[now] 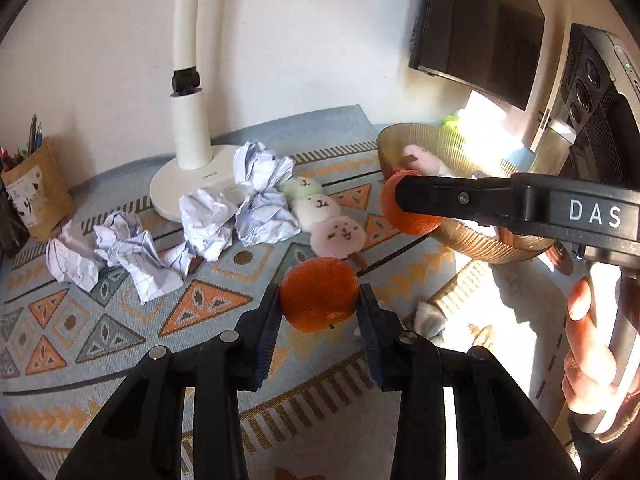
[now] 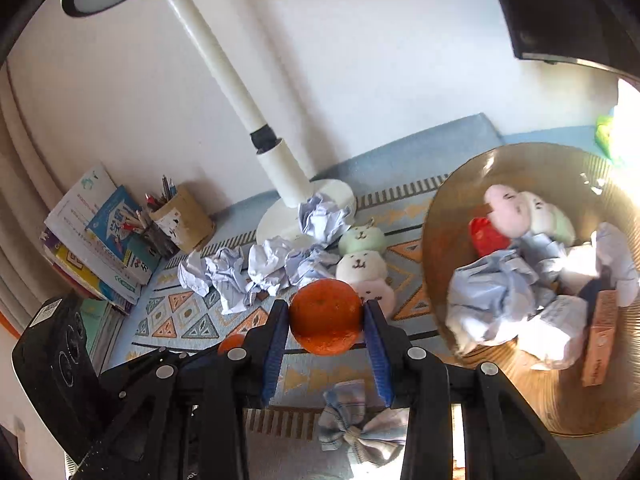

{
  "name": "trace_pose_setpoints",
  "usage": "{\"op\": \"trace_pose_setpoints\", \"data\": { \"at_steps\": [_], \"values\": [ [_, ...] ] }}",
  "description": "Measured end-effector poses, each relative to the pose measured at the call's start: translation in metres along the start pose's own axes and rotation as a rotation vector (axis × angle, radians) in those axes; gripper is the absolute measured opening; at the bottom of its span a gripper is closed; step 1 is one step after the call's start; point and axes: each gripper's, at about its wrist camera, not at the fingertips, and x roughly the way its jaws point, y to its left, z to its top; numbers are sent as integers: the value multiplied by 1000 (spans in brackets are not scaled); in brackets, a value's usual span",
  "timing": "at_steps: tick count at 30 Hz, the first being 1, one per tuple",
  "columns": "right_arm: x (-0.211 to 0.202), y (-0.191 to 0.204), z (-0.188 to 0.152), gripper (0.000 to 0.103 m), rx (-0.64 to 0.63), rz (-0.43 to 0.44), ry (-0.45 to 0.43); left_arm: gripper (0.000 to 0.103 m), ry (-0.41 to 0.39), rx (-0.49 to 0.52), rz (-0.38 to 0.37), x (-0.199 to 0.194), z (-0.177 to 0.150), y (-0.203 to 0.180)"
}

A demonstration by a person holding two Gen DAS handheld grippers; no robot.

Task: Organize objects
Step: 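Carry both oranges over the amber bowl and open both grippers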

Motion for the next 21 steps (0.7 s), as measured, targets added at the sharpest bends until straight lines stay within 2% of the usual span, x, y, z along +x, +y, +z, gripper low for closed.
{"op": "trace_pose_setpoints", "data": {
  "at_steps": [3, 6, 9, 14, 18, 19, 20, 21],
  "values": [
    [-50, -32, 17, 37, 48, -45, -115, 34, -77, 47, -29, -16, 32, -31],
    [-95, -63, 32, 37, 87, -145, -219, 34, -139, 69, -75, -21, 65, -60],
    [-124, -93, 40, 37, 135, -205, -268, 35, -167, 89, -101, -12, 88, -84],
    [-121, -131, 37, 37, 202, -270, -242, 34, -104, 92, -151, 34, 106, -115],
    [-101, -155, 34, 38, 244, -260, -173, 35, -31, 98, -161, 64, 99, -136],
    [-96, -159, 35, 38, 257, -250, -156, 39, -13, 102, -157, 70, 98, -140],
    [-92, -163, 35, 38, 270, -239, -142, 52, -7, 105, -145, 74, 96, -142],
    [-90, -165, 35, 38, 275, -230, -132, 57, -9, 105, -139, 76, 96, -144]
  ]
}}
